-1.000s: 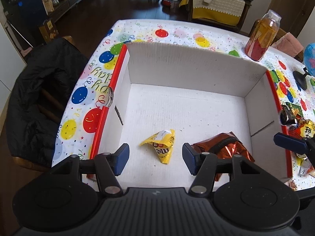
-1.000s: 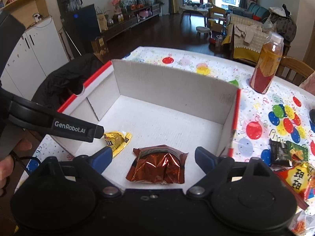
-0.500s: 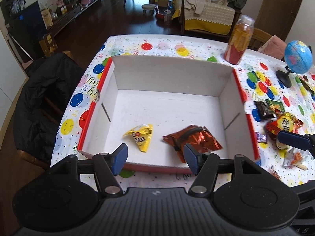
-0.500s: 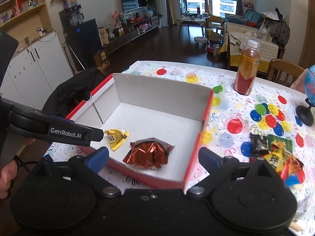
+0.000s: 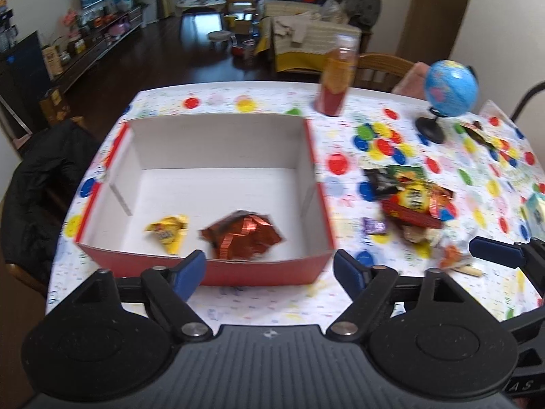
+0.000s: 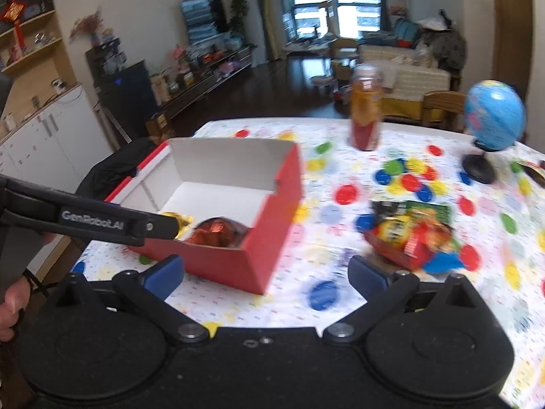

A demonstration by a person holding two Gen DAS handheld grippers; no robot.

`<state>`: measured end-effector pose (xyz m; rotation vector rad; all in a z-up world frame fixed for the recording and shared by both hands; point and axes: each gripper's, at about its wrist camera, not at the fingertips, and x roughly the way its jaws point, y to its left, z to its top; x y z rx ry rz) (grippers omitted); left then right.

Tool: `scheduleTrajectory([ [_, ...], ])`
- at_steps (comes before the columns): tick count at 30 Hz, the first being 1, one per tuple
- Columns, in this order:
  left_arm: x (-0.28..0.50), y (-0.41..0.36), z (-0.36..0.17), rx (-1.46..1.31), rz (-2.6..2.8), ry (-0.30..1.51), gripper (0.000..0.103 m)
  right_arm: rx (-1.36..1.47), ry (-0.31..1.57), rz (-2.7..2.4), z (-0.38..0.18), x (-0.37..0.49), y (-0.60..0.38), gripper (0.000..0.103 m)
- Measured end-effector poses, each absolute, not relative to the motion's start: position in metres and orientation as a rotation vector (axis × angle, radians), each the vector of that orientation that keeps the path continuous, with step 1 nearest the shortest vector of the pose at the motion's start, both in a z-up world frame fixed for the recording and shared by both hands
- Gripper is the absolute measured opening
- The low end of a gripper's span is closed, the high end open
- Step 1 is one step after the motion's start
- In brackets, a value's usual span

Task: Organize snacks
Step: 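Grasp the white noodle-snack packet with the right tool while the left tool grasps the small wrapped snack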

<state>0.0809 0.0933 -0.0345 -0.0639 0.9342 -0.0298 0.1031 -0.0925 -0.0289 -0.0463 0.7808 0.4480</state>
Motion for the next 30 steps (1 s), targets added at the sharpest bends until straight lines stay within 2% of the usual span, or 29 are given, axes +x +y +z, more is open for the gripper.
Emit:
scheduleTrajectory([
  [4, 0.076, 0.065, -0.035, -0.066, -0.079, 0.923, 0.092, -0.028, 0.743, 0.399, -0.029, 0.087, -0.129, 0.103],
  [6, 0.075, 0.051, -0.038, -0.065, -0.099, 0.922, 0.100, -0.022, 0.741, 0.377, -0.029, 0.082, -0.147, 0.103],
  [19, 0.073, -0.028, -0.066, -0.044, -0.189, 0.975, 0.100, 0.054, 0.785, 0.204, -0.048, 0.068, -0.245, 0.103],
  [30, 0.095, -0.056, -0.116, -0.015, -0.178, 1.088, 0.100, 0.050, 0.840, 0.120, -0.074, 0.110, -0.269, 0.103],
])
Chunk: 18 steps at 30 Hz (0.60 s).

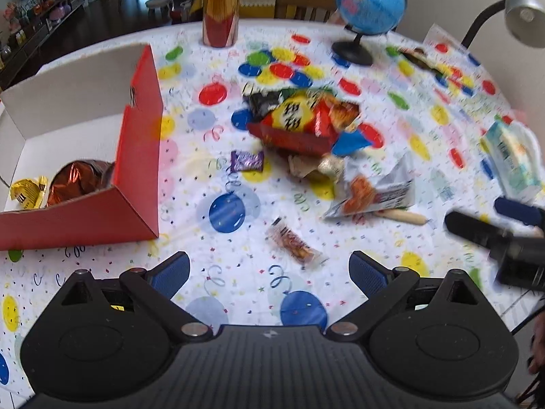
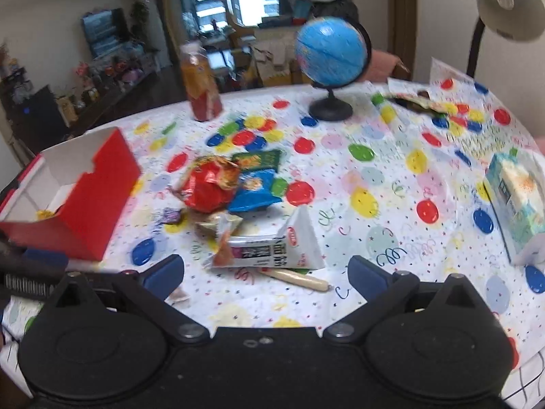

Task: Organize snacks
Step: 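Grasp the white noodle-snack packet with the right tool while the left tool grasps the small wrapped snack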

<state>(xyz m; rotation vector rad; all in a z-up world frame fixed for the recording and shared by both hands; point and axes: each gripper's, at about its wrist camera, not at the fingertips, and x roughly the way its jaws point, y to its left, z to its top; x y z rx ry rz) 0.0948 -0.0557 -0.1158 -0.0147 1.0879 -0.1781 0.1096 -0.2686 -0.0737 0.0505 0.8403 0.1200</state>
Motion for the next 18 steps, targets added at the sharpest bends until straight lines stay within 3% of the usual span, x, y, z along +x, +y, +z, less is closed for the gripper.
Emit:
scheduleTrajectory([
  [8, 0.113, -0.065, -0.144, 0.013, -0.123, 1.120, 0.100, 0.122, 0.930, 0.021, -0.101, 0.158, -0.274, 0.097],
  [18, 0.126, -0.081, -0.163, 0.005, -0.122, 1.156, 0.099, 0.220, 1.015, -0.044, -0.129, 0.190, -0.275, 0.075],
])
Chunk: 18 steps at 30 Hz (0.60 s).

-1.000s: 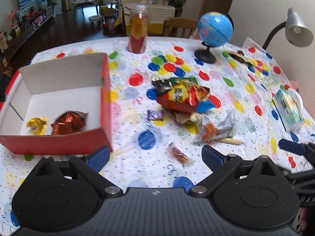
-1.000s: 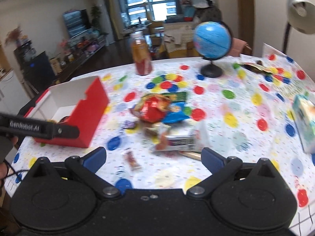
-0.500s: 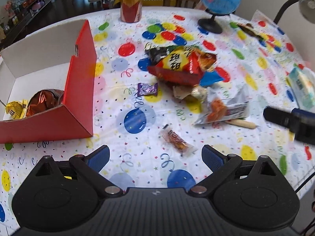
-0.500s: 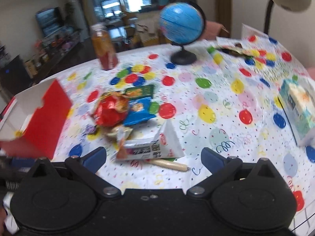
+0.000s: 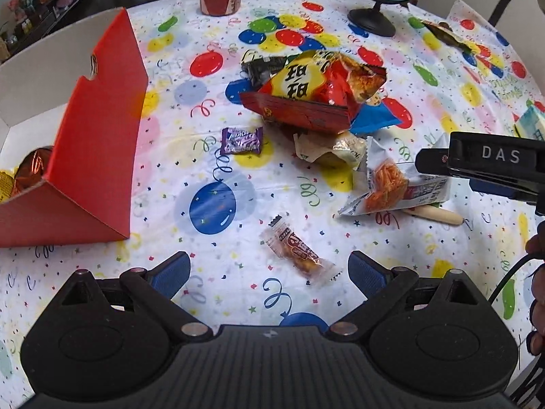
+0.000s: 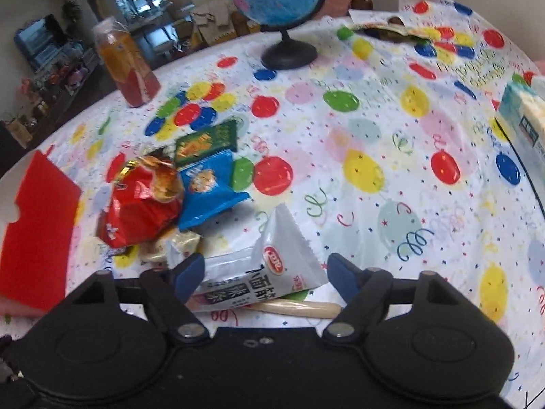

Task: Organize snacks
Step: 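Grasp the white noodle-snack packet with the right tool while the left tool grasps the small wrapped snack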

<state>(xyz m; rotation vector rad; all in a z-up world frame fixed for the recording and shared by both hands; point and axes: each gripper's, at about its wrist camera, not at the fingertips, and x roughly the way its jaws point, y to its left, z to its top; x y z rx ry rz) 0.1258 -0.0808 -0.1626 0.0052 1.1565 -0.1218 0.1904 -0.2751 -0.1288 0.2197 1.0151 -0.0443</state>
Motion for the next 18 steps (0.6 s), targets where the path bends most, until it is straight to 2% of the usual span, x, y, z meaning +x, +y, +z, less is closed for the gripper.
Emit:
scheduleTrajectory([
  [4, 0.130, -0.083, -0.170, -0.005, -0.117, 1.177, 0.095, 0.271, 1.040, -0.061, -0.136, 0.194, -0.276, 0.061],
  [8, 0.134, -0.086, -0.177, -0.013, -0.126, 1.207, 0.083, 0.291, 1.052, -0.063, -0.140, 0.196, -0.275, 0.050],
  [9, 0.135, -0.085, -0.179, -0.025, -0.132, 1.216, 0.076, 0.292, 1.056, -0.064, -0.140, 0.195, -0.275, 0.046],
  [12, 0.138, -0.082, -0.184, -0.061, -0.139, 1.246, 0.066, 0.295, 1.061, -0.066, -0.140, 0.194, -0.274, 0.033],
  [14, 0.138, -0.081, -0.183, -0.068, -0.135, 1.238, 0.064, 0.298, 1.060, -0.053, -0.140, 0.193, -0.274, 0.031],
  [16, 0.140, -0.080, -0.183, -0.078, -0.131, 1.231, 0.057, 0.283, 1.053, -0.050, -0.139, 0.191, -0.272, 0.030],
  [18, 0.141, -0.078, -0.182, -0.091, -0.126, 1.227, 0.044, 0.278, 1.051, -0.040, -0.139, 0.189, -0.272, 0.028],
])
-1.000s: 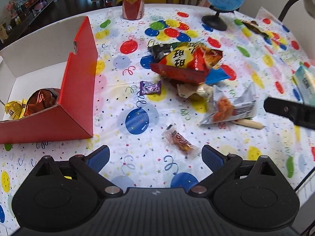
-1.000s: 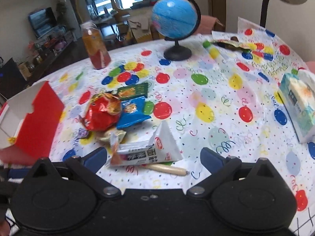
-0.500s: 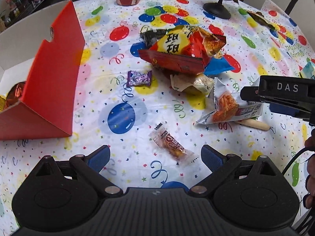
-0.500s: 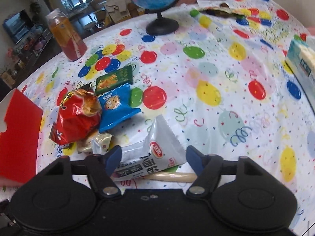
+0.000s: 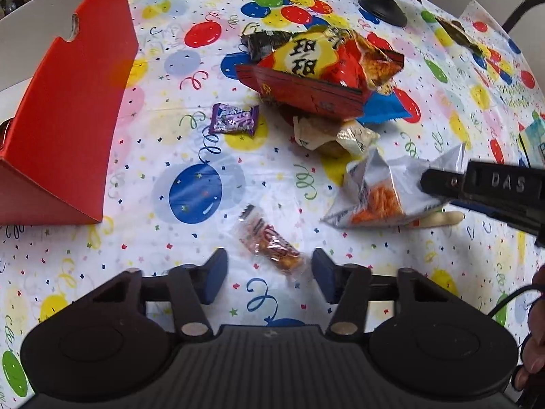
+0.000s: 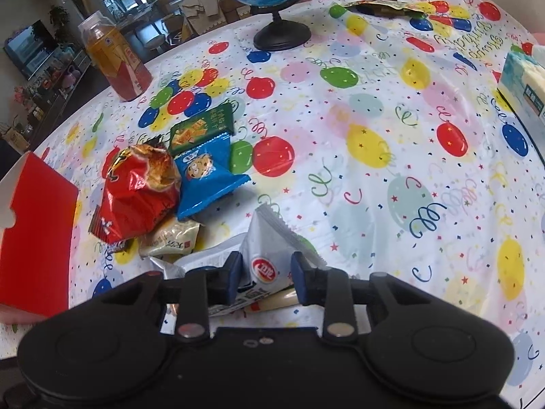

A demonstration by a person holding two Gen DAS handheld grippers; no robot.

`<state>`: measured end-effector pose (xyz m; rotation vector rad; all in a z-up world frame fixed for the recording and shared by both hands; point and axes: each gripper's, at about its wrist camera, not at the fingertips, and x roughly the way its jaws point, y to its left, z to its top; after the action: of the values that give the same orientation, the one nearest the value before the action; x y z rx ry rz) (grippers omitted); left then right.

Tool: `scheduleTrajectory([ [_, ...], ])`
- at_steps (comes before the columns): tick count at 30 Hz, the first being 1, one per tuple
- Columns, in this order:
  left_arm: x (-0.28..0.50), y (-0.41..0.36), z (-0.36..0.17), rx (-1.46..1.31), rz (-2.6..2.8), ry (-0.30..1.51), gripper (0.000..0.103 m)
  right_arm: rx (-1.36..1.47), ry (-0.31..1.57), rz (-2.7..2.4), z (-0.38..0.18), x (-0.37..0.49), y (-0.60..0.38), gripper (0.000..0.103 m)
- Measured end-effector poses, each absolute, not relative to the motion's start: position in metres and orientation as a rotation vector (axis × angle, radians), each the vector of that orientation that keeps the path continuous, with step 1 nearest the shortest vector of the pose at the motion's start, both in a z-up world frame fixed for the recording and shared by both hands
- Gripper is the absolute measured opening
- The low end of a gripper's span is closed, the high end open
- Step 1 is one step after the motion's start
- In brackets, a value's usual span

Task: Organize snacks
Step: 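Grasp the white noodle-snack packet with the right tool while the left tool grasps the small wrapped snack, then carry both packets into the red box and open both tools to release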

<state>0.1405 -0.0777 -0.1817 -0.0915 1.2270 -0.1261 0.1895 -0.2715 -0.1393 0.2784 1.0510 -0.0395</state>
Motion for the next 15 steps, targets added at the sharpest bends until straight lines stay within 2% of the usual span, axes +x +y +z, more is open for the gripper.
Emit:
scheduleTrajectory([
  [4, 0.141, -0.072, -0.181, -0.105, -0.109, 1.222, 0.020, 0.280, 1.040, -0.032, -0.138, 0.186, -0.271, 0.024],
  [5, 0.142, -0.070, -0.181, -0.110, -0.106, 1.223, 0.018, 0.279, 1.034, -0.034, -0.137, 0.185, -0.272, 0.024],
  [15, 0.131, -0.053, -0.173, -0.121, -0.100, 1.188, 0.015, 0.285, 0.969, -0.003, -0.123, 0.170, -0.273, 0.019],
])
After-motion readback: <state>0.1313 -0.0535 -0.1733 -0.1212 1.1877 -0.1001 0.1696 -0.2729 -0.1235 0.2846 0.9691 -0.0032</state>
